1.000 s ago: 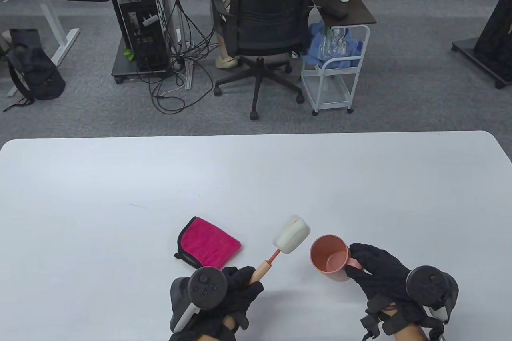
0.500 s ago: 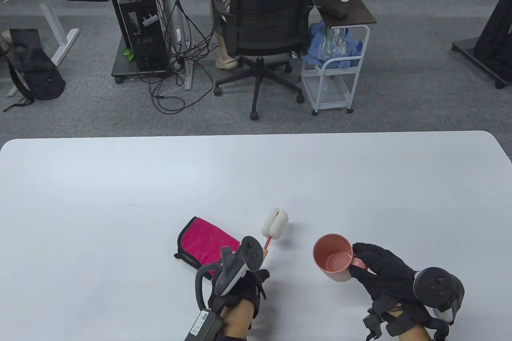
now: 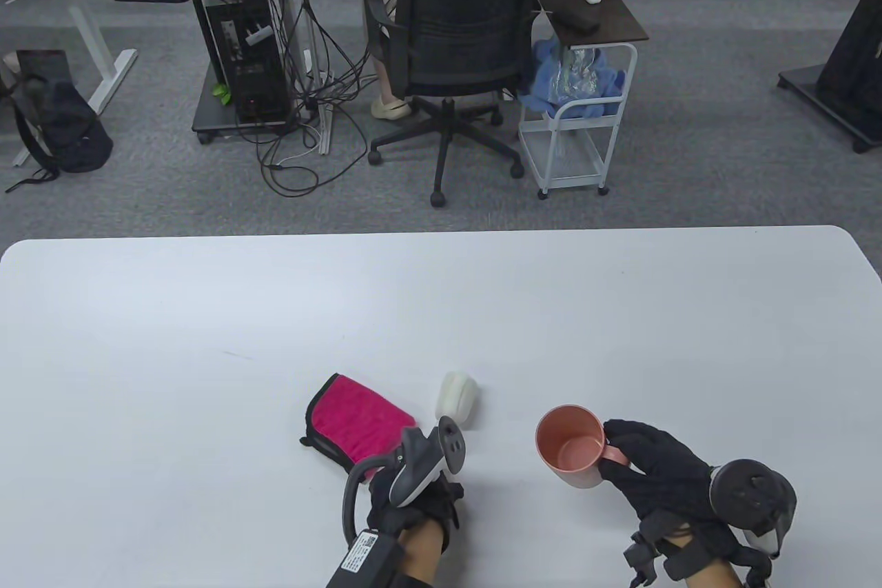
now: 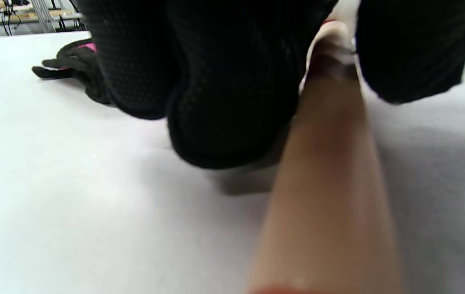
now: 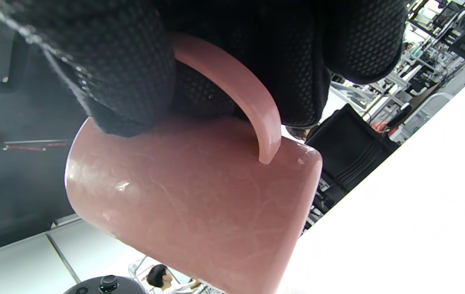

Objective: Brush the water cup with the cup brush

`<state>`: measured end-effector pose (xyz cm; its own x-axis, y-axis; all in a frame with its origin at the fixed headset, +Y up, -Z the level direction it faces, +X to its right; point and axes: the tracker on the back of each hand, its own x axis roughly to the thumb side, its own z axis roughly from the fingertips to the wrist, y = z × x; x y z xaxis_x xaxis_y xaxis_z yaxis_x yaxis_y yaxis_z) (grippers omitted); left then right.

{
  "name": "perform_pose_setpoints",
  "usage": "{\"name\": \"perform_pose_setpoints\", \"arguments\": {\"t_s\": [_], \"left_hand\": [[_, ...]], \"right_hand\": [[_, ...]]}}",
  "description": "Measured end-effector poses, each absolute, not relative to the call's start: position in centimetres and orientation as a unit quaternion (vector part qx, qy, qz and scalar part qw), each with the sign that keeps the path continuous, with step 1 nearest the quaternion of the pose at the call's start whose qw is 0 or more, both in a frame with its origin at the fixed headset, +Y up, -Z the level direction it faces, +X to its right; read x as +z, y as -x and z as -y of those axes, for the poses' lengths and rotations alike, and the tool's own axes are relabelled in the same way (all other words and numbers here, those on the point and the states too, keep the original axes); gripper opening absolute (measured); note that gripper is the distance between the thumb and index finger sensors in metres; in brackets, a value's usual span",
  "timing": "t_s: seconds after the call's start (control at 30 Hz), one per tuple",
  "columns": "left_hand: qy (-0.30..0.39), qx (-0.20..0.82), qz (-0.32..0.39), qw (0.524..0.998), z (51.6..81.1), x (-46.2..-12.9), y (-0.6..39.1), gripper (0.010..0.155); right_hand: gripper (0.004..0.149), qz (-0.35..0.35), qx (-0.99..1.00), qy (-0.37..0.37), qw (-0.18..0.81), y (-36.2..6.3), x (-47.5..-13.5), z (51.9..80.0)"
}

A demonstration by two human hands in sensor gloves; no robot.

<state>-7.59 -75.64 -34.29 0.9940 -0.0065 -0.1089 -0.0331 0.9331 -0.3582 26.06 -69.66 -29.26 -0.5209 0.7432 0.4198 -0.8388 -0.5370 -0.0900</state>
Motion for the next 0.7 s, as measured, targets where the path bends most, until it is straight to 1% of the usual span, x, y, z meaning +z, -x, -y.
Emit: {"name": "perform_pose_setpoints", "arguments": {"t_s": [0.03, 0.13, 0.2, 0.27, 0.37, 0.43, 0.47, 0.5, 0.6, 0.7], "left_hand": [[0.178, 0.014, -0.057, 0.982, 75.4, -34.3, 7.9, 0.072], [0.130, 0.020, -0.074, 0.989, 73.9, -34.4, 9.9, 0.072], [0.108, -0.002, -0.084, 0.991, 73.3, -34.5, 11.2, 0.078], [0.101, -0.018, -0.092, 0.991, 73.3, -34.7, 12.3, 0.088], [0.146, 0.003, -0.095, 0.985, 74.6, -35.3, 13.7, 0.099], [0.185, 0.020, -0.081, 0.979, 75.8, -35.8, 14.0, 0.100], [0.215, 0.015, -0.070, 0.974, 76.6, -36.1, 14.1, 0.100], [0.230, 0.007, -0.077, 0.970, 77.1, -36.3, 14.2, 0.100], [0.240, 0.037, -0.091, 0.966, 78.2, -37.1, 14.7, 0.095], [0.251, 0.087, -0.110, 0.958, 79.2, -37.6, 15.7, 0.084]], "right_hand": [[0.034, 0.142, 0.860, -0.168, 0.460, -26.1, -29.2, 69.7], [0.034, 0.142, 0.860, -0.166, 0.462, -26.1, -29.3, 69.6], [0.034, 0.140, 0.860, -0.166, 0.462, -26.1, -29.3, 69.7], [0.034, 0.137, 0.861, -0.167, 0.461, -25.9, -29.4, 69.7], [0.034, 0.131, 0.862, -0.168, 0.461, -25.8, -29.5, 69.8], [0.034, 0.128, 0.862, -0.167, 0.461, -25.7, -29.5, 69.9], [0.034, 0.126, 0.862, -0.167, 0.461, -25.7, -29.5, 69.9], [0.034, 0.125, 0.862, -0.166, 0.461, -25.7, -29.5, 69.9], [0.034, 0.123, 0.862, -0.164, 0.463, -25.7, -29.5, 69.9], [0.034, 0.119, 0.863, -0.163, 0.463, -25.7, -29.6, 69.9]]}}
